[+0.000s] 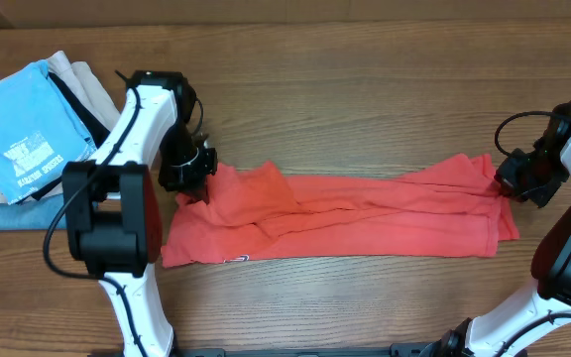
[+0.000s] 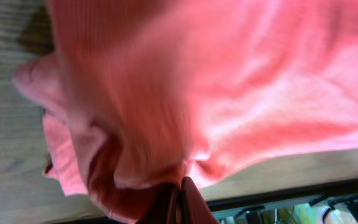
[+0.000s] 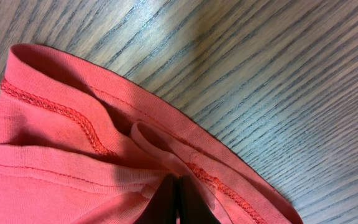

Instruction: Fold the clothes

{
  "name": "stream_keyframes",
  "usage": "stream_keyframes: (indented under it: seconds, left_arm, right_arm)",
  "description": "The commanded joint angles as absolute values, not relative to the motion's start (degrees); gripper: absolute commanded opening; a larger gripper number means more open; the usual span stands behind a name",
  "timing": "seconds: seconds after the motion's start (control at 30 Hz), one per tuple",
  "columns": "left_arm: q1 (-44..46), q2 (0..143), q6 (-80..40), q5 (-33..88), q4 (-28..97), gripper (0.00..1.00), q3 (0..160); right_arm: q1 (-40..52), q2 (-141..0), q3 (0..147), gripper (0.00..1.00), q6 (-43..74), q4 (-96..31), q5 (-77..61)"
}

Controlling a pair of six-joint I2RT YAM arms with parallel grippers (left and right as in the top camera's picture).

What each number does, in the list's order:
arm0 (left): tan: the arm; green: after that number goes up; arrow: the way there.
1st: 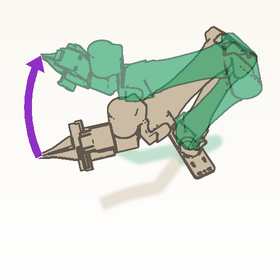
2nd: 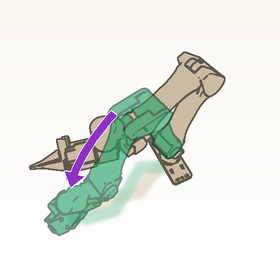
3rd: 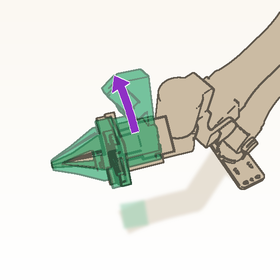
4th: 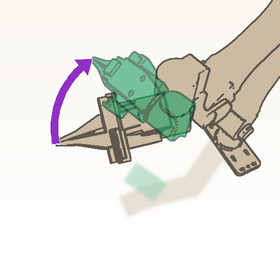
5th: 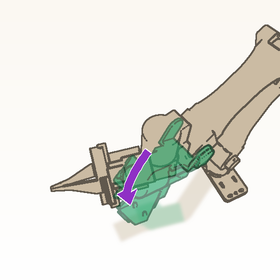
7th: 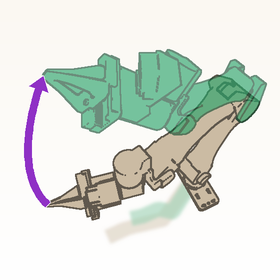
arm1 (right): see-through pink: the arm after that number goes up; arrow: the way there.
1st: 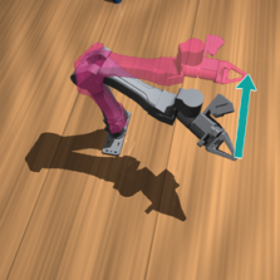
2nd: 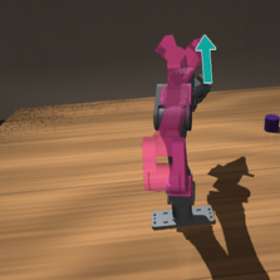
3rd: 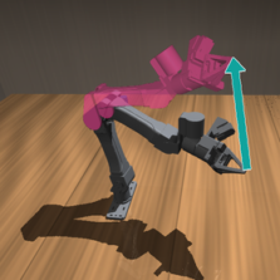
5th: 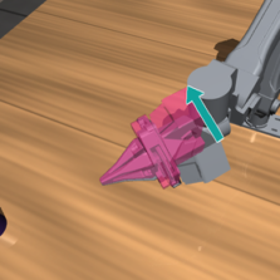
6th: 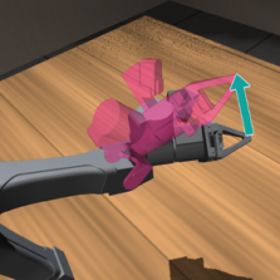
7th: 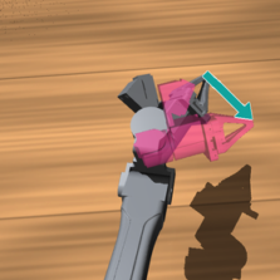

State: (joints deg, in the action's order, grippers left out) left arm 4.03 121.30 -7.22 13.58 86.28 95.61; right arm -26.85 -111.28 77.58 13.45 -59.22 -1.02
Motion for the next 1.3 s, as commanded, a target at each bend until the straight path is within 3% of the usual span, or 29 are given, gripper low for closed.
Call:
stream_keyframes:
  seconds: [0.0,0.23,0.27,0.33,0.47,0.8,1.27]
  left_arm:
    - [3.75,117.6,-5.78,14.81,88.38,0.04,97.25]
    - [3.9,117.64,-6.39,9.87,95.55,0.1,96.03]
    - [3.9,117.64,-6.39,9.89,96.03,0.16,95.88]
    - [3.9,117.64,-6.33,9.8,96.23,0.36,95.72]
    - [3.77,117.62,-6.44,9.63,95.11,0.45,95.72]
    - [3.79,117.82,-10.57,5.87,80.27,0.44,95.72]
    - [3.86,118.1,-12.84,2.63,75.48,0.38,93.73]
  right_arm:
    - [-26.83,-111.24,79.02,0.04,13.08,-59.0,0.34]
    - [-26.74,-111.24,79.02,0.04,13.08,-58.94,0.34]
    - [-26.74,-111.24,79.02,0.04,13.08,-58.92,0.34]
    - [-26.72,-111.24,79.02,0.04,13.08,-58.78,0.34]
    - [-26.74,-111.24,79.02,0.04,13.1,-58.61,0.34]
    - [-26.68,-111.24,79.02,0.04,13.1,-58.85,-0.12]
    - [-26.68,-111.24,79.02,0.04,13.1,-59.05,-0.1]
